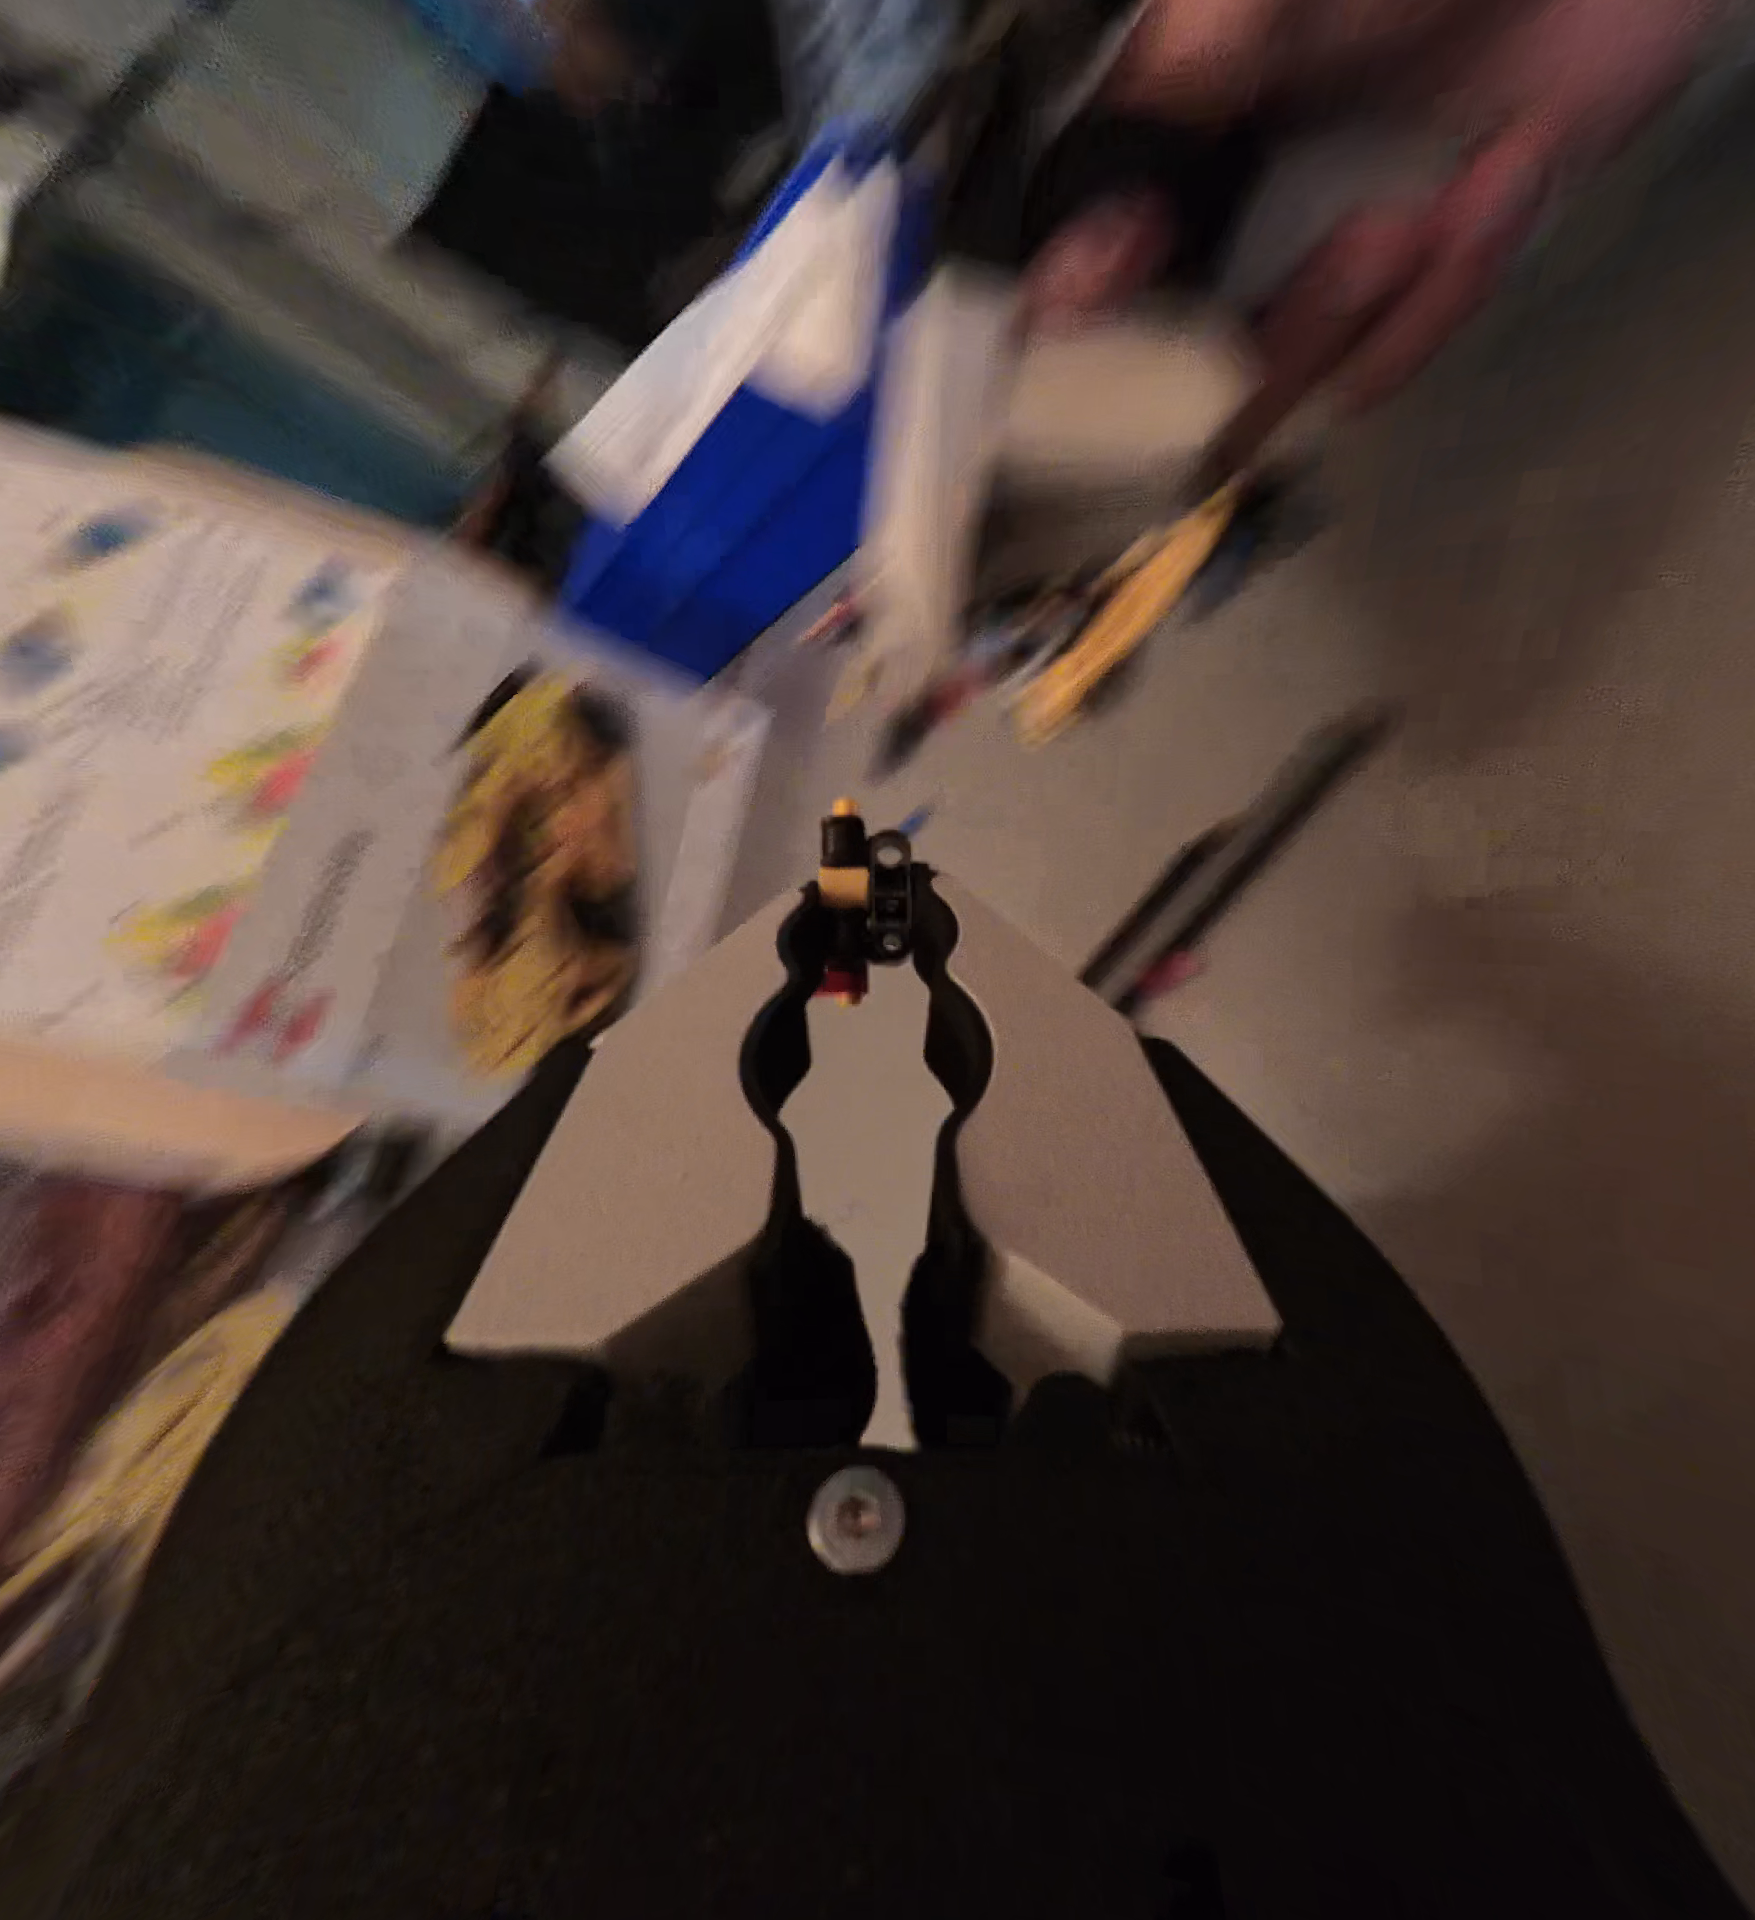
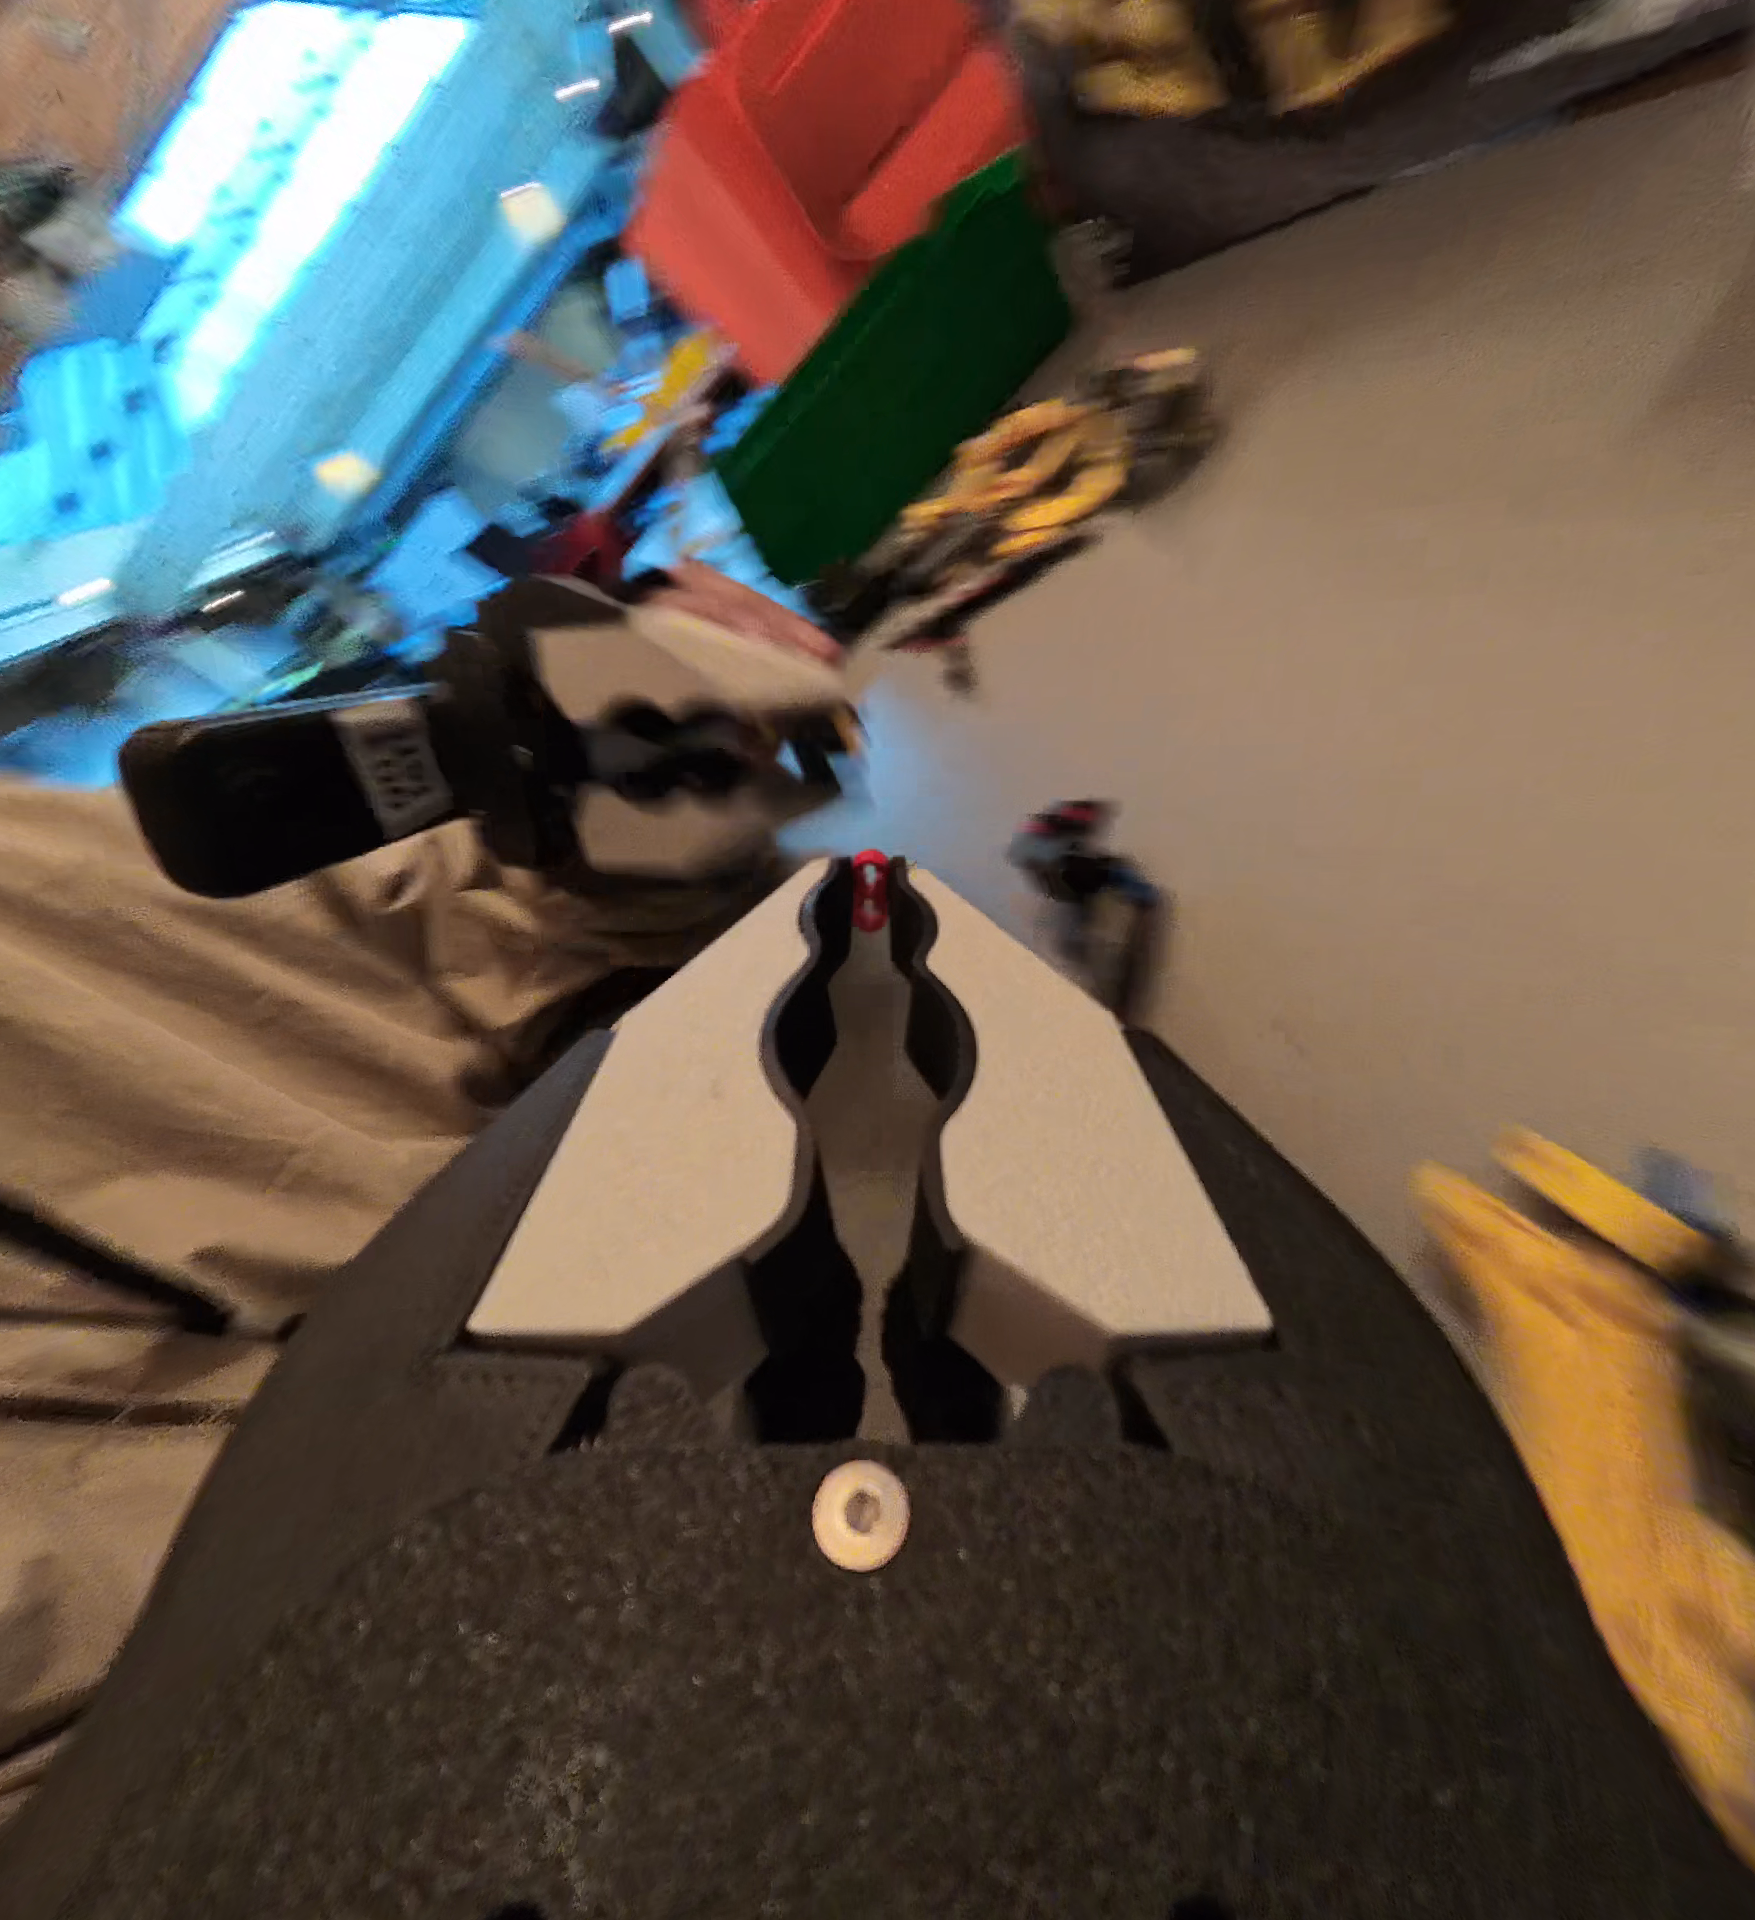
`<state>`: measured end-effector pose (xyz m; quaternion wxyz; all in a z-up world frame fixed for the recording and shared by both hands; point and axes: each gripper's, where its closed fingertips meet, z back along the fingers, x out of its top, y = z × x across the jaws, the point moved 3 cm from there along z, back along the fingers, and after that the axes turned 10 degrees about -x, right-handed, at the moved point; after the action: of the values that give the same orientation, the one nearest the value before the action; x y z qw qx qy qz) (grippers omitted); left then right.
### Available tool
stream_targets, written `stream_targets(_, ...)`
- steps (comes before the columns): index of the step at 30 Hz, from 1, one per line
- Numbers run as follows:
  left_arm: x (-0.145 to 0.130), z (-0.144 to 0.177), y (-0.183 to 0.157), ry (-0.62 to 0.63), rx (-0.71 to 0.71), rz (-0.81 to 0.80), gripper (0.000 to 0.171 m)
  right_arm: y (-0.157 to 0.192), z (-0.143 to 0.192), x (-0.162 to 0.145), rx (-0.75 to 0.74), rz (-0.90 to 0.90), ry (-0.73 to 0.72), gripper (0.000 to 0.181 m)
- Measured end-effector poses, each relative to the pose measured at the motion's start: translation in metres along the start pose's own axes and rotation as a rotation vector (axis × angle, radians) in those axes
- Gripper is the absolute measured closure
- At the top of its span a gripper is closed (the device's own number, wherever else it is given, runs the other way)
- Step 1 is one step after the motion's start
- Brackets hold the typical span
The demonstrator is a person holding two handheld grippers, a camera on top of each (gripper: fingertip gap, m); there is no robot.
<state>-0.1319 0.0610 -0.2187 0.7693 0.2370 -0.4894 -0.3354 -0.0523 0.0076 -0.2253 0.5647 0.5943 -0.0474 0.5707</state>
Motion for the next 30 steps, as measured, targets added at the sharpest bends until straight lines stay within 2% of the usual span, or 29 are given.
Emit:
stream_targets(1, -0.017, 0.009, 0.018, 0.008, 0.029, 0.060, 0.156, -0.020, 0.023, 0.008, -0.064, -0.038, -0.068, 0.176)
stream_targets(3, -0.012, 0.026, 0.040, -0.230, -0.043, 0.350, 0.156, -0.035, 0.060, 0.016, -0.064, -0.072, -0.151, 0.176)
stream_targets(4, -0.006, 0.032, 0.046, -0.328, -0.061, 0.429, 0.156, -0.039, 0.069, 0.017, -0.088, -0.068, -0.166, 0.176)
stream_targets(8, -0.003, 0.036, 0.042, -0.481, -0.160, 0.560, 0.156, -0.061, 0.090, 0.024, -0.232, -0.087, -0.160, 0.176)
stream_targets(10, 0.005, 0.035, 0.037, -0.530, -0.209, 0.610, 0.156, -0.064, 0.097, 0.025, -0.212, -0.153, -0.141, 0.175)
stream_targets(11, 0.010, 0.036, 0.036, -0.556, -0.226, 0.619, 0.156, -0.077, 0.102, 0.023, -0.327, -0.148, -0.127, 0.175)
stream_targets(14, 0.017, 0.037, 0.034, -0.636, -0.309, 0.742, 0.156, -0.128, 0.129, 0.006, -0.845, 0.040, 0.023, 0.175)
stream_targets(15, 0.019, 0.037, 0.034, -0.679, -0.362, 0.818, 0.156, -0.138, 0.136, 0.004, -0.953, 0.080, 0.037, 0.173)
stream_targets(16, 0.018, 0.037, 0.037, -0.715, -0.399, 0.905, 0.156, -0.138, 0.135, 0.006, -0.957, 0.112, 0.018, 0.163)
stream_targets(18, 0.014, 0.036, 0.044, -0.815, -0.459, 1.100, 0.156, -0.129, 0.130, 0.018, -0.929, 0.139, -0.074, 0.147)
stream_targets(20, 0.008, 0.034, 0.051, -0.911, -0.528, 1.302, 0.156, -0.107, 0.120, 0.036, -0.885, 0.255, -0.181, 0.145)
stream_targets(22, 0.007, 0.035, 0.054, -1.008, -0.612, 1.446, 0.156, -0.070, 0.090, 0.047, -0.773, 0.409, -0.248, 0.144)
stream_targets(24, 0.007, 0.035, 0.056, -1.088, -0.646, 1.542, 0.156, -0.027, 0.040, 0.041, -0.557, 0.454, -0.246, 0.144)
stream_targets(27, 0.011, 0.037, 0.057, -1.179, -0.635, 1.574, 0.156, 0.038, -0.027, 0.021, -0.153, 0.281, -0.213, 0.145)
stream_targets(28, 0.014, 0.037, 0.055, -1.174, -0.639, 1.557, 0.156, 0.051, -0.040, 0.019, -0.061, 0.212, -0.226, 0.148)
stream_targets(30, 0.019, 0.034, 0.049, -1.141, -0.655, 1.515, 0.156, 0.060, -0.054, 0.018, 0.027, 0.111, -0.251, 0.153)
